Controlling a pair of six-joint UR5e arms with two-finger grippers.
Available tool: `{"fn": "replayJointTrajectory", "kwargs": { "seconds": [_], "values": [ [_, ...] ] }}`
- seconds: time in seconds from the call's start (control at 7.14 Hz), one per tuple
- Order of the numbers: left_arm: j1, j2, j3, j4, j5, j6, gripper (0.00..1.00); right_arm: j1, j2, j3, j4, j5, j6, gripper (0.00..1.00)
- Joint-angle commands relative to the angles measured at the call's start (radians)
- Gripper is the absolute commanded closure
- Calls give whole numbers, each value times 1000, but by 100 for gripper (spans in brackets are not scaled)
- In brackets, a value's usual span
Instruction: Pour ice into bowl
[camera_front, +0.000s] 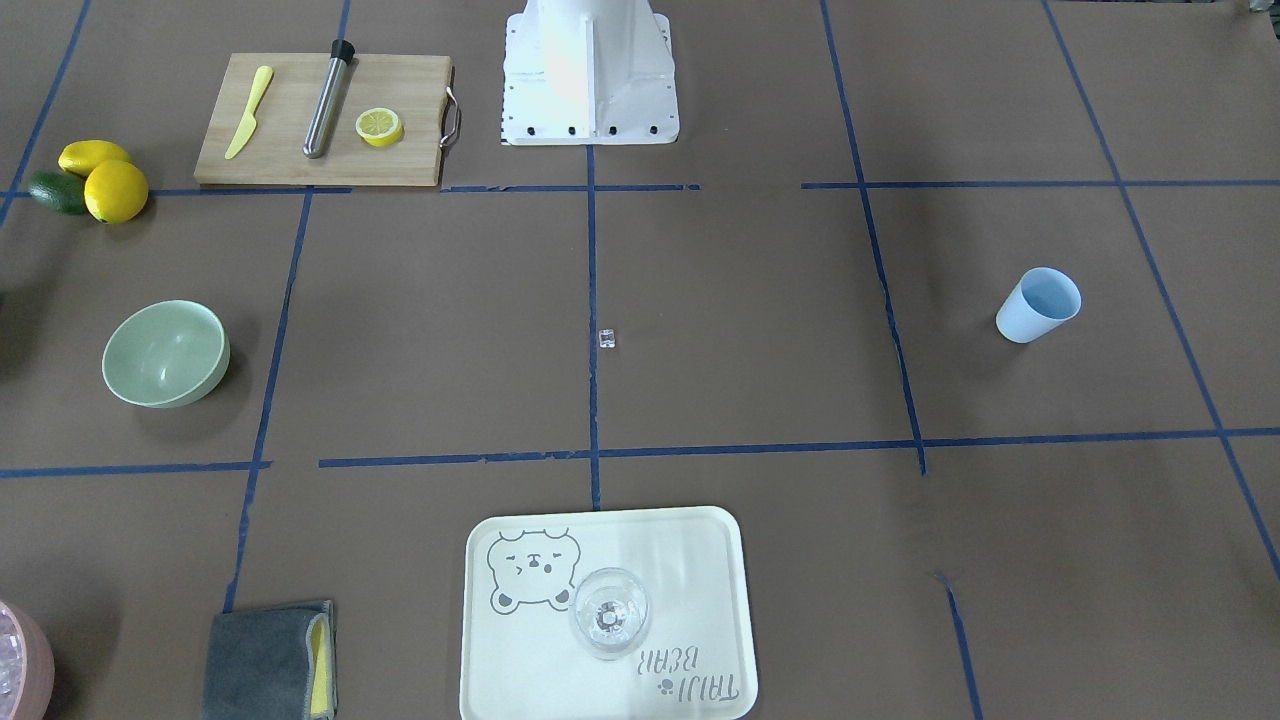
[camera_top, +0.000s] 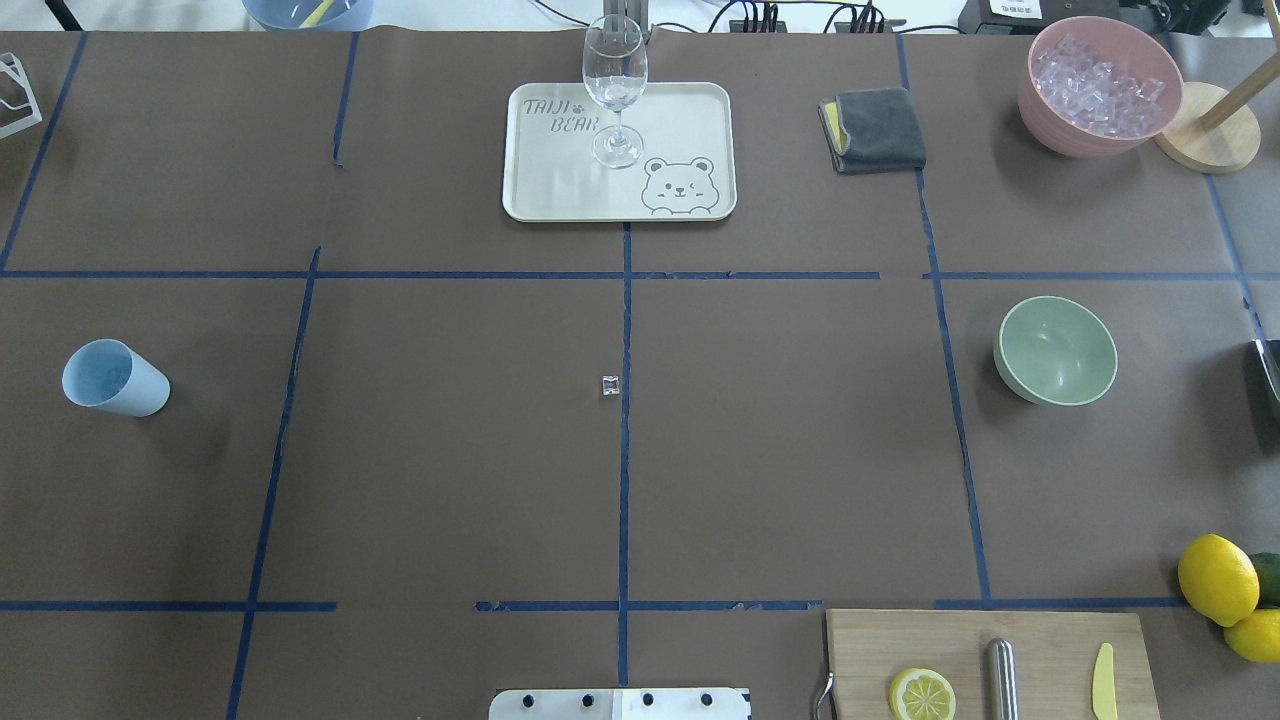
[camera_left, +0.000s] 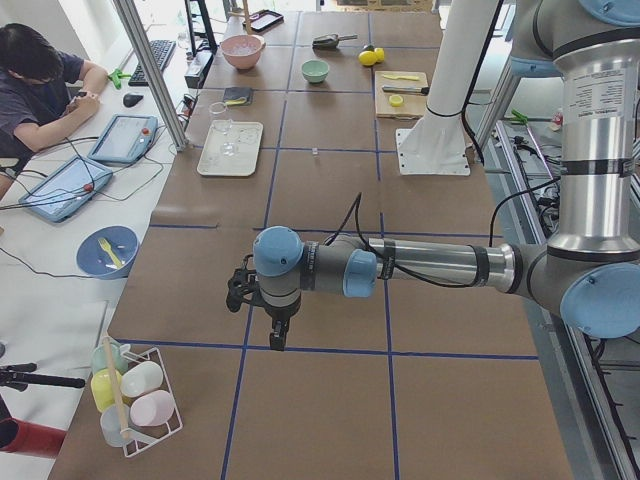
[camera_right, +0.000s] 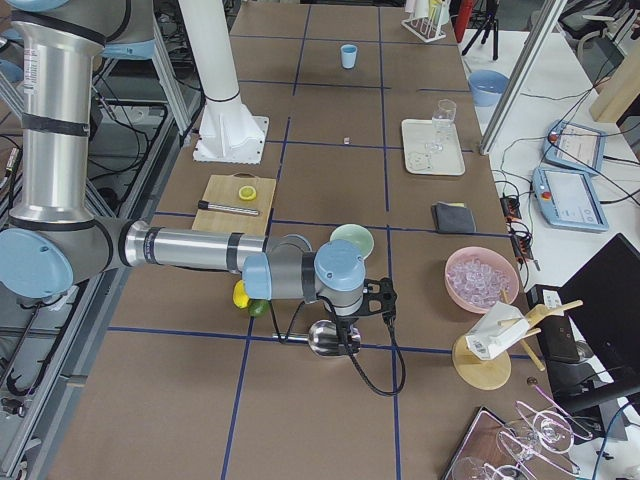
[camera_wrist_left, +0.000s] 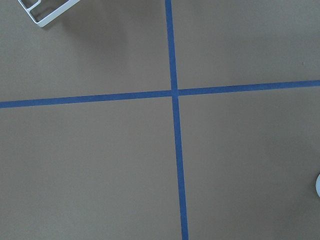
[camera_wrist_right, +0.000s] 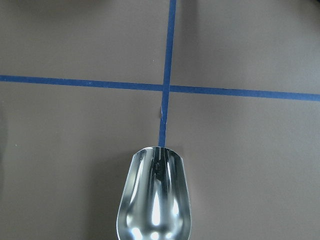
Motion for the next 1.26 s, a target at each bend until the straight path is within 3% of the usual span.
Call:
{"fn": "replayJointTrajectory", "kwargs": {
  "seconds": [0.0, 0.42, 0.56, 0.84, 1.12],
  "values": [
    [1, -1, -16, 0, 0, 0, 0, 0, 2, 11, -1, -3, 3, 0],
    [1, -47, -62, -5, -2, -5, 0, -2, 3, 16, 0, 17, 5, 0],
    [1, -64, -66, -53, 0, -6, 0, -20, 72, 25, -6, 11, 3, 0],
    [19, -66, -124, -152, 0, -15, 0, -67, 79, 14, 0, 45, 9, 0],
    [85, -54, -251, -155, 8, -180, 0, -174, 95, 57, 12, 42, 252, 0]
  ]
}}
